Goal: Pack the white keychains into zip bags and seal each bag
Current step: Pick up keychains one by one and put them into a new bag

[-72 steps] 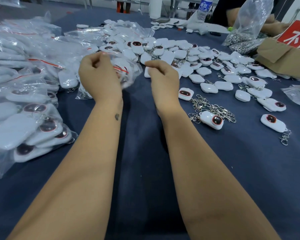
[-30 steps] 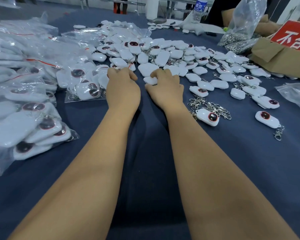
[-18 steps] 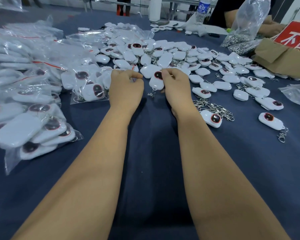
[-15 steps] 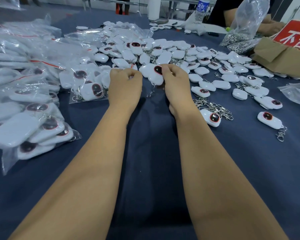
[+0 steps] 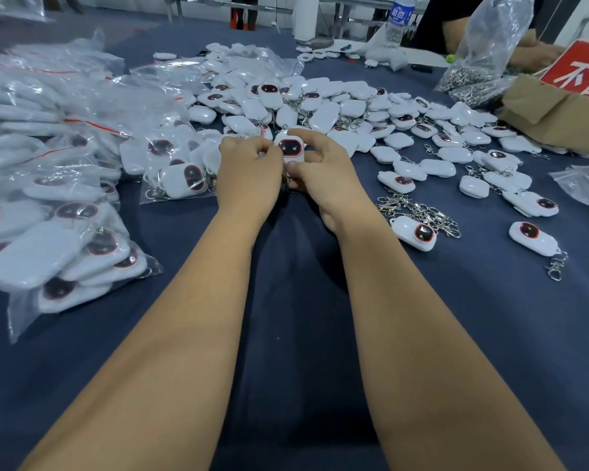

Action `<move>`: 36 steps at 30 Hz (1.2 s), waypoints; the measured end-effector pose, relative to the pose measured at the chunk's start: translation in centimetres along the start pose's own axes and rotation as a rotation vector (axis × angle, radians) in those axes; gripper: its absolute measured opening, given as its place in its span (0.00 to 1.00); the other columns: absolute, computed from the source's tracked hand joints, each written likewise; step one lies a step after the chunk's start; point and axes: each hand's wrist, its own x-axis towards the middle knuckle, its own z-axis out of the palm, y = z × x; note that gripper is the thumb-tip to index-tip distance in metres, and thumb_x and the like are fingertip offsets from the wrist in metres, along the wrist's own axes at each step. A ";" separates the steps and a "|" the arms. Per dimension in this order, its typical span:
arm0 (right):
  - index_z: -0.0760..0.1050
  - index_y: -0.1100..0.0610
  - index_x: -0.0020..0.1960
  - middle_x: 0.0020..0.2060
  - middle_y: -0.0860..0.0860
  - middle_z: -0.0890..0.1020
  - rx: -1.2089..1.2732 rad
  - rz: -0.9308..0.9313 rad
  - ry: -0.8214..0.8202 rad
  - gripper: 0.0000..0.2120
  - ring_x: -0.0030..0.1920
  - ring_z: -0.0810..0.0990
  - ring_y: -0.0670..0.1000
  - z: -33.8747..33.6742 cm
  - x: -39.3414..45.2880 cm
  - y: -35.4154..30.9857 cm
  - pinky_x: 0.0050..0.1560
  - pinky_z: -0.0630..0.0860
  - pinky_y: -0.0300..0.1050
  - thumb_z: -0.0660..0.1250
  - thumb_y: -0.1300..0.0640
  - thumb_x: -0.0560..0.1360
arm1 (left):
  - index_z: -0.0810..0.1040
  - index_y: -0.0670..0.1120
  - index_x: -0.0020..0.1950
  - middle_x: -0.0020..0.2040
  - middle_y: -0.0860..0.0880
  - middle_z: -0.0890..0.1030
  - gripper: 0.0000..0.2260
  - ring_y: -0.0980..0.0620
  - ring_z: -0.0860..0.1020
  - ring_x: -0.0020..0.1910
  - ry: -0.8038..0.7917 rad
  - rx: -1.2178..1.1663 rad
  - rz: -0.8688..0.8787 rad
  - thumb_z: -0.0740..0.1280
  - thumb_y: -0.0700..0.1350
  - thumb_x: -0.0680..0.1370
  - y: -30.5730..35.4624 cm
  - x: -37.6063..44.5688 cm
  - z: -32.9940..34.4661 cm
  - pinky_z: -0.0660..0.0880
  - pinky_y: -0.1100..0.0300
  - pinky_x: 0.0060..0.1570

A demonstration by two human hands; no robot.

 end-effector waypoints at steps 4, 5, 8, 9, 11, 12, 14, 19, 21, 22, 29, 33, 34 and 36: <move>0.74 0.56 0.57 0.44 0.57 0.81 0.004 -0.001 0.011 0.18 0.33 0.78 0.44 0.4 -0.2 0.0 0.31 0.73 0.34 0.66 0.73 0.73 | 0.82 0.46 0.51 0.60 0.44 0.75 0.11 0.51 0.76 0.43 -0.016 -0.029 -0.007 0.61 0.45 0.78 -0.1 0.1 0.0 0.69 0.60 0.41; 0.74 0.56 0.56 0.43 0.56 0.81 -0.004 -0.001 0.018 0.18 0.32 0.77 0.43 0.4 -0.2 0.0 0.31 0.73 0.34 0.66 0.73 0.73 | 0.82 0.46 0.51 0.60 0.43 0.76 0.11 0.51 0.76 0.44 -0.021 -0.032 -0.010 0.61 0.45 0.77 -0.1 0.1 0.0 0.69 0.60 0.42; 0.75 0.55 0.53 0.40 0.55 0.80 -0.017 -0.012 0.033 0.17 0.29 0.76 0.42 0.5 -0.2 0.0 0.30 0.72 0.33 0.66 0.74 0.72 | 0.82 0.45 0.49 0.59 0.41 0.77 0.10 0.49 0.76 0.43 -0.021 -0.035 -0.019 0.61 0.45 0.77 0.0 0.0 -0.1 0.71 0.59 0.43; 0.75 0.55 0.52 0.39 0.55 0.80 -0.019 -0.017 0.038 0.17 0.28 0.76 0.41 0.6 -0.2 0.0 0.29 0.71 0.33 0.65 0.75 0.72 | 0.81 0.45 0.47 0.58 0.40 0.77 0.09 0.48 0.77 0.43 -0.023 -0.041 -0.020 0.61 0.44 0.76 0.1 0.0 -0.1 0.75 0.56 0.45; 0.75 0.56 0.51 0.39 0.56 0.80 -0.023 -0.023 0.046 0.17 0.28 0.76 0.42 0.6 -0.3 0.0 0.28 0.71 0.33 0.65 0.75 0.71 | 0.81 0.44 0.45 0.58 0.38 0.77 0.09 0.45 0.78 0.45 -0.024 -0.057 -0.023 0.61 0.44 0.76 0.2 -0.1 -0.2 0.79 0.48 0.51; 0.75 0.56 0.51 0.40 0.57 0.80 -0.026 -0.023 0.050 0.17 0.28 0.76 0.43 0.6 -0.3 0.0 0.28 0.71 0.34 0.65 0.76 0.71 | 0.80 0.44 0.44 0.58 0.38 0.77 0.08 0.45 0.79 0.45 -0.025 -0.067 -0.026 0.61 0.43 0.76 0.2 -0.1 -0.2 0.79 0.45 0.52; 0.75 0.56 0.52 0.41 0.58 0.80 -0.026 -0.019 0.055 0.17 0.29 0.76 0.44 0.6 -0.3 -0.1 0.28 0.71 0.34 0.65 0.75 0.72 | 0.80 0.43 0.44 0.58 0.37 0.77 0.08 0.43 0.79 0.46 -0.031 -0.075 -0.032 0.62 0.44 0.75 0.2 -0.1 -0.2 0.79 0.45 0.52; 0.76 0.58 0.56 0.38 0.54 0.81 0.016 -0.023 0.076 0.15 0.28 0.77 0.43 0.5 -0.2 0.0 0.29 0.72 0.36 0.63 0.73 0.74 | 0.80 0.46 0.43 0.55 0.41 0.76 0.07 0.49 0.74 0.40 -0.060 -0.050 -0.012 0.65 0.47 0.74 0.0 0.1 -0.1 0.72 0.58 0.43; 0.76 0.59 0.58 0.39 0.53 0.82 0.035 -0.008 0.087 0.14 0.30 0.78 0.44 0.5 -0.1 0.0 0.31 0.74 0.36 0.64 0.70 0.75 | 0.83 0.47 0.47 0.57 0.44 0.76 0.09 0.50 0.75 0.41 -0.057 -0.034 -0.006 0.66 0.49 0.75 -0.2 0.2 0.0 0.73 0.58 0.44; 0.76 0.60 0.60 0.39 0.53 0.82 0.049 0.007 0.094 0.14 0.32 0.79 0.45 0.4 0.0 -0.1 0.32 0.75 0.37 0.63 0.69 0.75 | 0.83 0.47 0.49 0.58 0.44 0.77 0.10 0.51 0.76 0.42 -0.055 -0.034 -0.001 0.66 0.50 0.75 -0.3 0.3 0.0 0.74 0.57 0.46; 0.78 0.58 0.52 0.44 0.55 0.83 0.102 0.027 0.091 0.11 0.39 0.81 0.48 0.2 -0.1 -0.3 0.38 0.80 0.41 0.59 0.68 0.78 | 0.82 0.52 0.56 0.60 0.49 0.72 0.11 0.49 0.79 0.51 -0.021 -0.070 0.000 0.67 0.51 0.76 -0.1 0.1 0.0 0.77 0.49 0.56; 0.76 0.59 0.52 0.40 0.53 0.81 0.135 0.019 0.072 0.12 0.32 0.82 0.43 0.3 -0.2 -0.4 0.33 0.78 0.38 0.57 0.70 0.78 | 0.82 0.52 0.55 0.60 0.48 0.72 0.11 0.50 0.79 0.51 -0.016 -0.082 0.000 0.68 0.51 0.75 0.0 0.0 -0.1 0.77 0.50 0.57; 0.76 0.58 0.52 0.40 0.53 0.81 0.135 0.017 0.072 0.12 0.32 0.82 0.43 0.4 -0.2 -0.4 0.33 0.78 0.38 0.57 0.71 0.78 | 0.82 0.52 0.56 0.61 0.48 0.72 0.11 0.50 0.79 0.51 -0.015 -0.082 -0.002 0.68 0.51 0.75 0.0 0.0 -0.1 0.77 0.50 0.57; 0.76 0.58 0.50 0.40 0.53 0.81 0.143 0.015 0.069 0.13 0.31 0.82 0.43 0.4 -0.3 -0.4 0.32 0.78 0.38 0.56 0.71 0.78 | 0.82 0.52 0.56 0.61 0.48 0.73 0.11 0.50 0.79 0.51 -0.022 -0.083 -0.002 0.68 0.51 0.75 0.1 0.0 -0.1 0.77 0.50 0.57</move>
